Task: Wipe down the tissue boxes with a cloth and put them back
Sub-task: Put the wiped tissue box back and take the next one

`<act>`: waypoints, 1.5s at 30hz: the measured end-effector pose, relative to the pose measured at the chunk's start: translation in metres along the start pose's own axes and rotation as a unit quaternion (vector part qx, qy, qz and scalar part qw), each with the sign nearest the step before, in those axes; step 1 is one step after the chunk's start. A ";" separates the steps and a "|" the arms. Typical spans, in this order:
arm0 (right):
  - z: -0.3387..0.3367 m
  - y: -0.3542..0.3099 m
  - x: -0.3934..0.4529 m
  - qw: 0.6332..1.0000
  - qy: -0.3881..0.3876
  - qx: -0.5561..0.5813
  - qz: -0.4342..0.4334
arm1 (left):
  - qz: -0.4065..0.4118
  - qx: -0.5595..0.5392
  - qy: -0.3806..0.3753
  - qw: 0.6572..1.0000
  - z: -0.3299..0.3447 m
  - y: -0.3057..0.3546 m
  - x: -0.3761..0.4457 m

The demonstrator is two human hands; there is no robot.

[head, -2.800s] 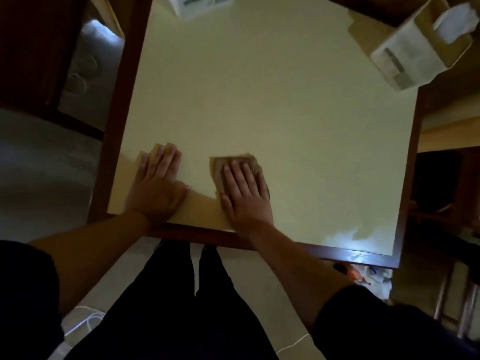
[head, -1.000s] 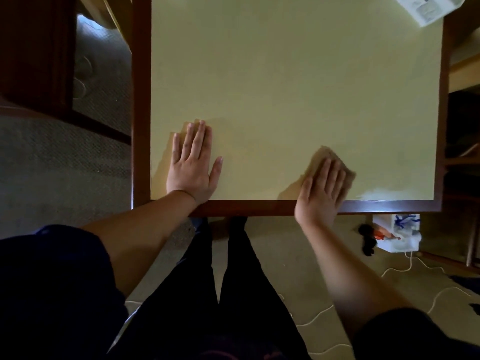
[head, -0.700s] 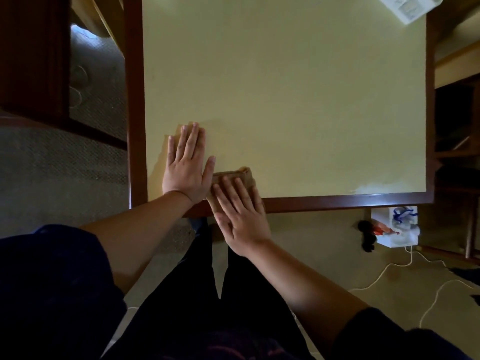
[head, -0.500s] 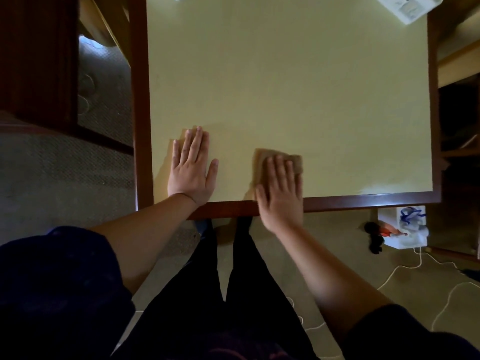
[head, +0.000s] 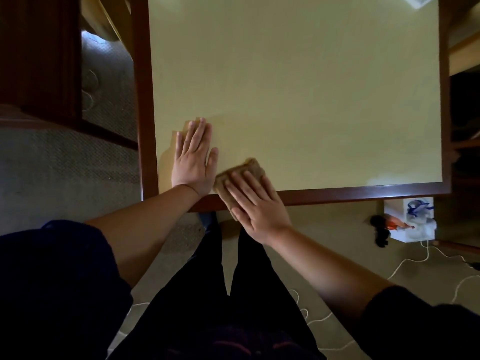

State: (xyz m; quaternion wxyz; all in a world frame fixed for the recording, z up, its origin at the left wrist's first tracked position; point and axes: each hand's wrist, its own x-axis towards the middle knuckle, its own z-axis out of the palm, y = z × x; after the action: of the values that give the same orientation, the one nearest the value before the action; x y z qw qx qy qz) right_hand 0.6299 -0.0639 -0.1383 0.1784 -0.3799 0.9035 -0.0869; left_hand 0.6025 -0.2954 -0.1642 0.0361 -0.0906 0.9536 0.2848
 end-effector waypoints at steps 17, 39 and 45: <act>-0.036 0.026 -0.013 0.979 0.103 -0.027 0.172 | 0.200 0.152 -0.214 0.944 0.000 0.077 -0.015; -0.230 0.054 0.035 0.984 -0.020 0.178 0.008 | 0.033 -0.076 -0.005 0.997 -0.157 0.127 -0.044; -0.290 0.024 0.070 0.975 0.041 0.198 -0.089 | -0.016 -0.088 0.133 0.987 -0.225 0.136 -0.053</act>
State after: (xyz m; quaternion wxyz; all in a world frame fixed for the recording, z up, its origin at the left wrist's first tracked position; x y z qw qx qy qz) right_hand 0.4560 -0.0907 0.1042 0.2046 -0.4123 0.8374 -0.2948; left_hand 0.6242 -0.2989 0.1032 -0.0950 -0.1462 0.9193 0.3528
